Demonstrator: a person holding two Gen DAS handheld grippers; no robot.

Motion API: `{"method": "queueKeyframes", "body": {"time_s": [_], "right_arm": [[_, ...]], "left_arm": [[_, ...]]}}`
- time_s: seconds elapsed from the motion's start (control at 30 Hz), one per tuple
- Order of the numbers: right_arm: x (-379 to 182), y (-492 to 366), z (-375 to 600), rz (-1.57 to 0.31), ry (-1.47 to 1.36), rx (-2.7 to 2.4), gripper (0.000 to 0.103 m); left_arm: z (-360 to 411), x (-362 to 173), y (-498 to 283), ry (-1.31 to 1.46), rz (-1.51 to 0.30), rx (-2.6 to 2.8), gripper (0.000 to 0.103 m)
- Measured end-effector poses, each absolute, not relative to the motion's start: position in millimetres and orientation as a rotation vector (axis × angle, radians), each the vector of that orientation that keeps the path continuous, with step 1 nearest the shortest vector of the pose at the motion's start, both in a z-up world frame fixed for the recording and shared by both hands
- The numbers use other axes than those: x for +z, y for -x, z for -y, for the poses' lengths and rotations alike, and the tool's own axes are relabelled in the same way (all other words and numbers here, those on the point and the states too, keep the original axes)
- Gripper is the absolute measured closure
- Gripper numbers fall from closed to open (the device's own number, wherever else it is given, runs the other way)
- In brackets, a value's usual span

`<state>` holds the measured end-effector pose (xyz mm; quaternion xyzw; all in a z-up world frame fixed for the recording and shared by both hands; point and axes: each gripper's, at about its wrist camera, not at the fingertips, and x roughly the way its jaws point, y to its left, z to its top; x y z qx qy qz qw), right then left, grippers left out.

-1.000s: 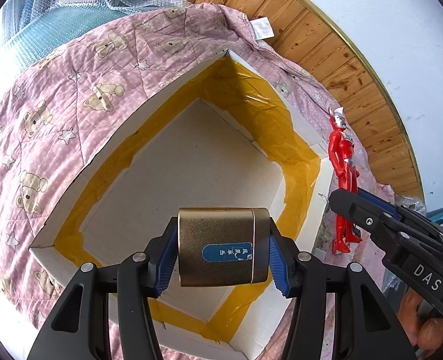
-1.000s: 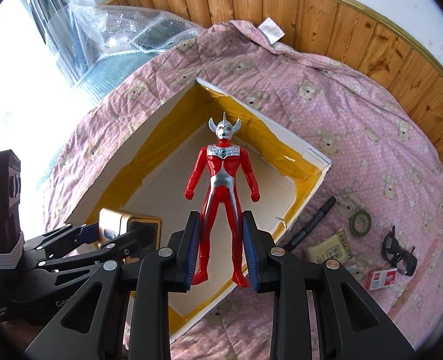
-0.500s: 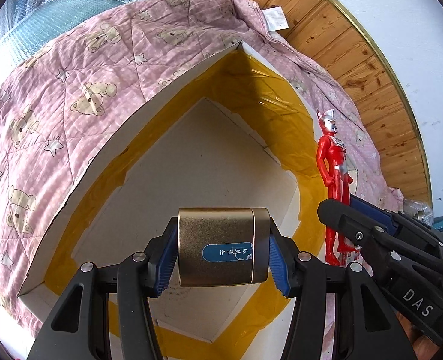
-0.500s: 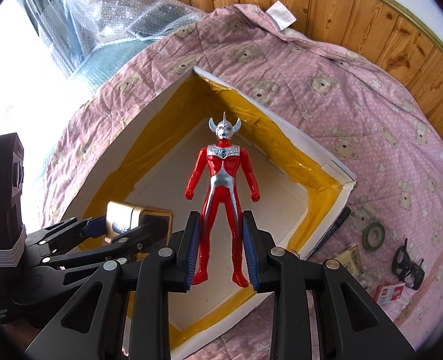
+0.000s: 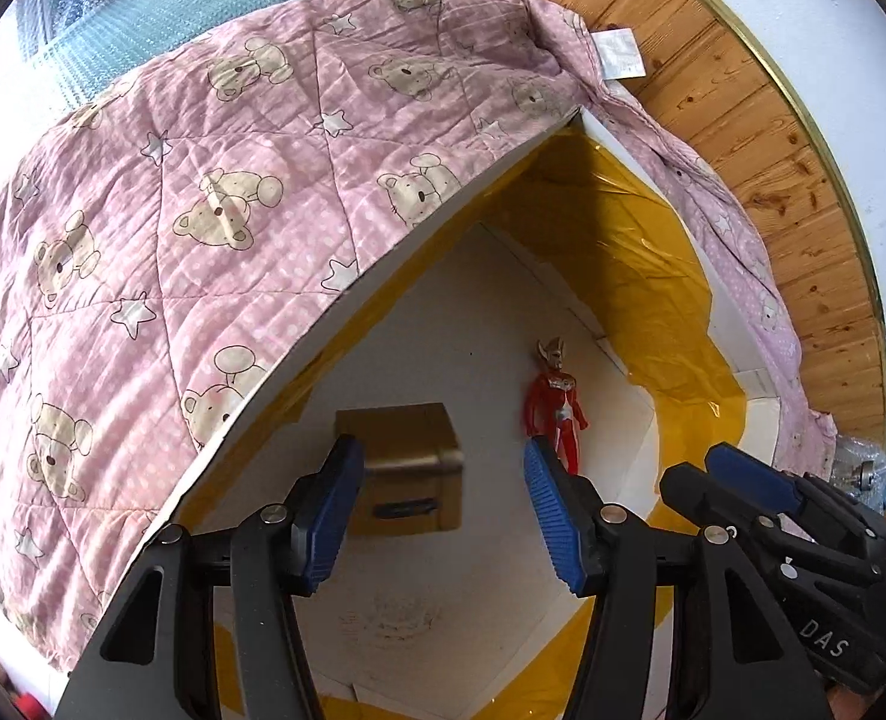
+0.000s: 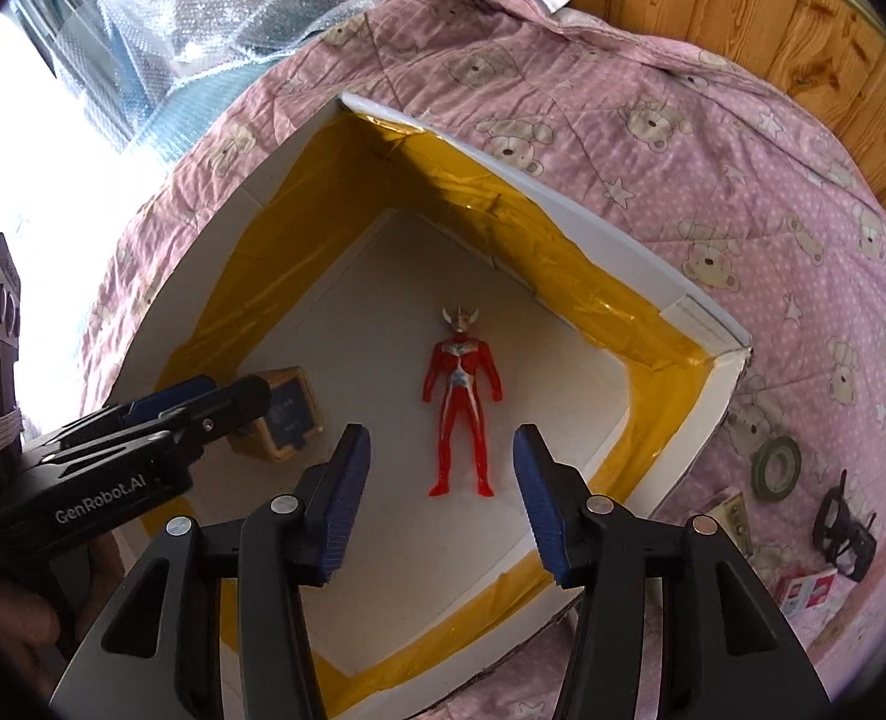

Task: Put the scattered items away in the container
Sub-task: 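Open both grippers to drop the power bank and figure into the box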

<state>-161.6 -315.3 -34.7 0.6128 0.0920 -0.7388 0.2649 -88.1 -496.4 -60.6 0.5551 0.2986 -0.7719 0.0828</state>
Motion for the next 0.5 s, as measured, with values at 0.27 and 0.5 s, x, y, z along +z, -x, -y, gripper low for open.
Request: {"method": "queueKeyframes", "body": {"time_s": [0.27,0.5], "right_arm": [[-23.4,151.9,309.1,-0.203,-1.639,-1.992,0.05],[-4.5,134.6,304.5,-0.22,-1.581,-2.023,0.05]], "left_arm": [[489.1,-41.7,76.3,-1.643,-0.852,-2.355,0.046],[476.6,-23.2,66.3,-1.637,-0.8,-2.408,0.046]]}}
